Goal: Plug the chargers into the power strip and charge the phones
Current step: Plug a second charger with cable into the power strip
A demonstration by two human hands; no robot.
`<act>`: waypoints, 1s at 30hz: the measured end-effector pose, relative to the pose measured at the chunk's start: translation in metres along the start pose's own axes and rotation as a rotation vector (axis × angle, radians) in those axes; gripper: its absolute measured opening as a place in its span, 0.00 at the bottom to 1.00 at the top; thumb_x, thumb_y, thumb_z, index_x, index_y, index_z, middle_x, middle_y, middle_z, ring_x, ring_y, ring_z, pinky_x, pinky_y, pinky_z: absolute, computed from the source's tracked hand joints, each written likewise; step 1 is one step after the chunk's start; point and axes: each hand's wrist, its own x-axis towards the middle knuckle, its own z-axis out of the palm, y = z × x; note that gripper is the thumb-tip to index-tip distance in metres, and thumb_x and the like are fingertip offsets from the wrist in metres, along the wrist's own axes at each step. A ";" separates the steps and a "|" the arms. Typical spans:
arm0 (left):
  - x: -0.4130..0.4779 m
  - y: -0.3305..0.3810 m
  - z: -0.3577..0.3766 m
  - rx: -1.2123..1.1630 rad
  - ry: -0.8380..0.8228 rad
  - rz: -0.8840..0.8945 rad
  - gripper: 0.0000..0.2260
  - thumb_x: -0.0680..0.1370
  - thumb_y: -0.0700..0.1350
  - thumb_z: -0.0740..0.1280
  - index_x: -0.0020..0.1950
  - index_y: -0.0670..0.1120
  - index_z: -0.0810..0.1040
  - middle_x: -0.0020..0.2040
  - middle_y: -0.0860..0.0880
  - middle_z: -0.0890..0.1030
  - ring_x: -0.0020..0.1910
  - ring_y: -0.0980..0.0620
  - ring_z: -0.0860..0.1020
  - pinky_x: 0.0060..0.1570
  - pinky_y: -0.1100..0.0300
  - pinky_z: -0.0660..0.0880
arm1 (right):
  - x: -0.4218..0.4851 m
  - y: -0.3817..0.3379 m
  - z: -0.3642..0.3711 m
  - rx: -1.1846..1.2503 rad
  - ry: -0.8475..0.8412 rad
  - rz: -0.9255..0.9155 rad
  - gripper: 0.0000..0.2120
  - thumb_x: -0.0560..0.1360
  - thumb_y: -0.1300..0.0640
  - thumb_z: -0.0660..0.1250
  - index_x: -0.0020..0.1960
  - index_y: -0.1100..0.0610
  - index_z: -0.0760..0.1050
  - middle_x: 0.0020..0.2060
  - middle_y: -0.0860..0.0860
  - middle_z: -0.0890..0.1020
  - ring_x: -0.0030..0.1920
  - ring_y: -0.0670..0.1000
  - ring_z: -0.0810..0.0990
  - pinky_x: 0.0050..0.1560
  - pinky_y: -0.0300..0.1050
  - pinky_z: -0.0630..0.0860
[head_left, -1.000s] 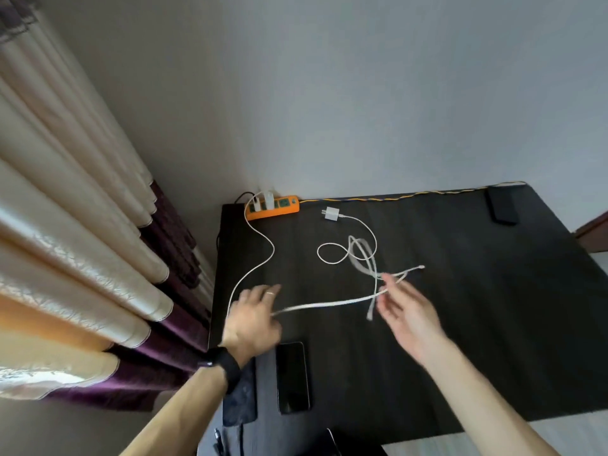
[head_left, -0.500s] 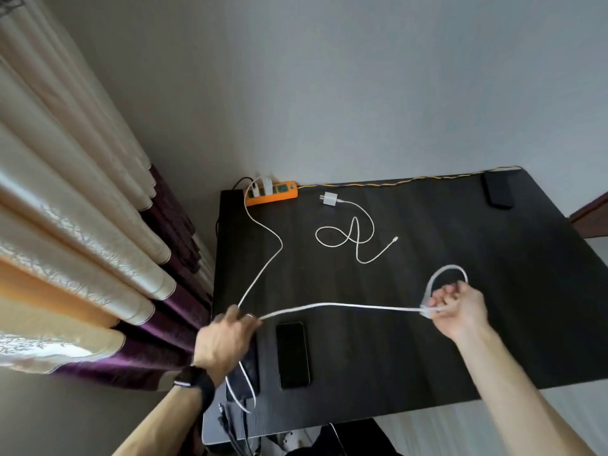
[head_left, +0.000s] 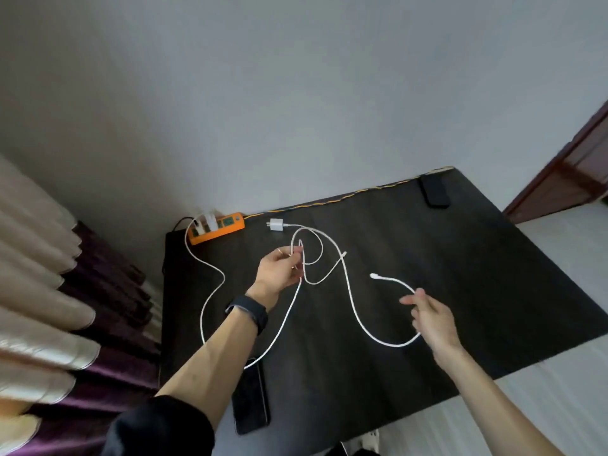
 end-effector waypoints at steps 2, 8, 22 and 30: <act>0.011 0.000 0.032 0.185 -0.016 0.097 0.08 0.79 0.42 0.65 0.56 0.47 0.81 0.43 0.48 0.80 0.40 0.51 0.78 0.46 0.57 0.75 | -0.002 -0.001 -0.010 -0.097 -0.123 -0.094 0.13 0.84 0.55 0.58 0.51 0.56 0.81 0.26 0.48 0.71 0.27 0.46 0.69 0.32 0.42 0.68; -0.003 -0.086 0.043 0.902 0.002 -0.121 0.18 0.78 0.49 0.64 0.65 0.42 0.75 0.64 0.40 0.75 0.65 0.42 0.73 0.63 0.57 0.68 | -0.012 0.037 -0.028 -0.314 -0.433 -0.051 0.15 0.81 0.60 0.60 0.40 0.52 0.79 0.32 0.49 0.79 0.29 0.42 0.73 0.36 0.43 0.68; -0.098 -0.243 -0.036 0.890 0.438 -0.579 0.37 0.73 0.56 0.69 0.75 0.44 0.57 0.69 0.39 0.66 0.69 0.36 0.65 0.68 0.46 0.64 | -0.056 0.150 -0.012 -1.059 -0.986 -0.134 0.10 0.80 0.45 0.58 0.41 0.36 0.71 0.45 0.44 0.83 0.49 0.42 0.81 0.54 0.41 0.74; -0.065 -0.267 -0.037 1.000 0.473 -0.402 0.36 0.77 0.55 0.68 0.80 0.53 0.53 0.67 0.36 0.64 0.65 0.35 0.65 0.65 0.47 0.67 | -0.079 0.143 0.010 -0.772 -0.948 -0.126 0.07 0.81 0.45 0.62 0.48 0.44 0.78 0.37 0.42 0.82 0.34 0.40 0.76 0.41 0.38 0.72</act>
